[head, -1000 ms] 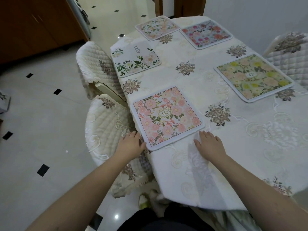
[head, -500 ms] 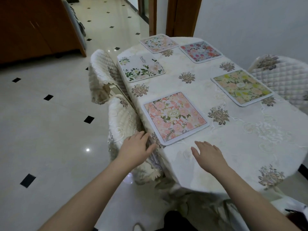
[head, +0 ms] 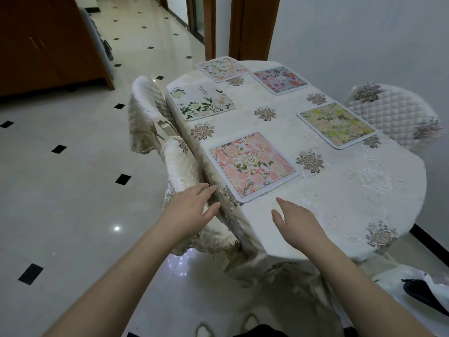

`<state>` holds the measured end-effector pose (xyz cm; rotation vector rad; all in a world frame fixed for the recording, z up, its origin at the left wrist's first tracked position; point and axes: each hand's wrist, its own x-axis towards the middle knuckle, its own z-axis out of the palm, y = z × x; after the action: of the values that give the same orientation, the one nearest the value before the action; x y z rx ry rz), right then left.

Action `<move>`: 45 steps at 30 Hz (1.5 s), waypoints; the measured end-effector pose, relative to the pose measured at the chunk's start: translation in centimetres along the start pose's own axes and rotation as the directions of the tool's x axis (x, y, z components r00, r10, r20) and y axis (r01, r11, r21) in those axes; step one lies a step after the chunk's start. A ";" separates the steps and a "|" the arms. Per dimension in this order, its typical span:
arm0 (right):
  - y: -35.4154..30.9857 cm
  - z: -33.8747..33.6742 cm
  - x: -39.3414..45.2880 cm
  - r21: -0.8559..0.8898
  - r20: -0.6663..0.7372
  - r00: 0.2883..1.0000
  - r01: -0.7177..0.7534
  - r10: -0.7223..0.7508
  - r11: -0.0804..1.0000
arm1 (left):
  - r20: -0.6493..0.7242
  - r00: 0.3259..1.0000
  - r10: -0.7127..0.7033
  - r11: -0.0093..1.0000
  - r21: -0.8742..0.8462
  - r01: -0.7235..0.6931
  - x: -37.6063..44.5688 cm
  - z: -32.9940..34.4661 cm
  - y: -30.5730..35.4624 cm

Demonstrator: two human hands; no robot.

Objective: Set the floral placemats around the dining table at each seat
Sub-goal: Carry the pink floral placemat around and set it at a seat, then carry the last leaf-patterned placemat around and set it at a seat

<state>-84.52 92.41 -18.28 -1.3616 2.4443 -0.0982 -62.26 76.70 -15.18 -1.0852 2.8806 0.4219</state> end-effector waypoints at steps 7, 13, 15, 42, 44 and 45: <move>-0.3 -1.0 0.0 -0.030 -0.031 0.988 0.153 -0.154 0.988 | -0.070 0.997 -0.026 0.997 0.075 0.031 -1.7 0.2 0.3; -1.9 -1.4 0.8 -0.029 -0.062 0.958 0.279 -0.280 0.960 | -0.047 0.980 -0.194 0.974 0.108 0.198 -3.9 0.4 0.9; -3.1 -1.4 0.7 -0.036 -0.085 0.940 0.329 -0.331 0.944 | -0.053 0.967 -0.249 0.962 0.106 0.253 -5.2 0.4 0.7; -41.2 1.7 -2.3 -0.182 -0.075 0.624 0.758 -0.778 0.626 | -0.257 0.717 -0.648 0.732 0.052 0.680 -27.7 -10.9 -23.2; -42.9 1.4 -1.8 -0.188 -0.063 0.620 0.762 -0.782 0.619 | -0.264 0.719 -0.643 0.733 0.059 0.677 -27.7 -11.8 -24.6; -43.6 1.3 -1.5 -0.186 -0.060 0.618 0.764 -0.784 0.617 | -0.267 0.721 -0.639 0.737 0.057 0.674 -27.5 -12.1 -25.1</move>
<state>-47.89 70.33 -9.38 -2.4765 1.7670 -0.2311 -24.31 73.11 -6.03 -2.1155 2.3666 0.0299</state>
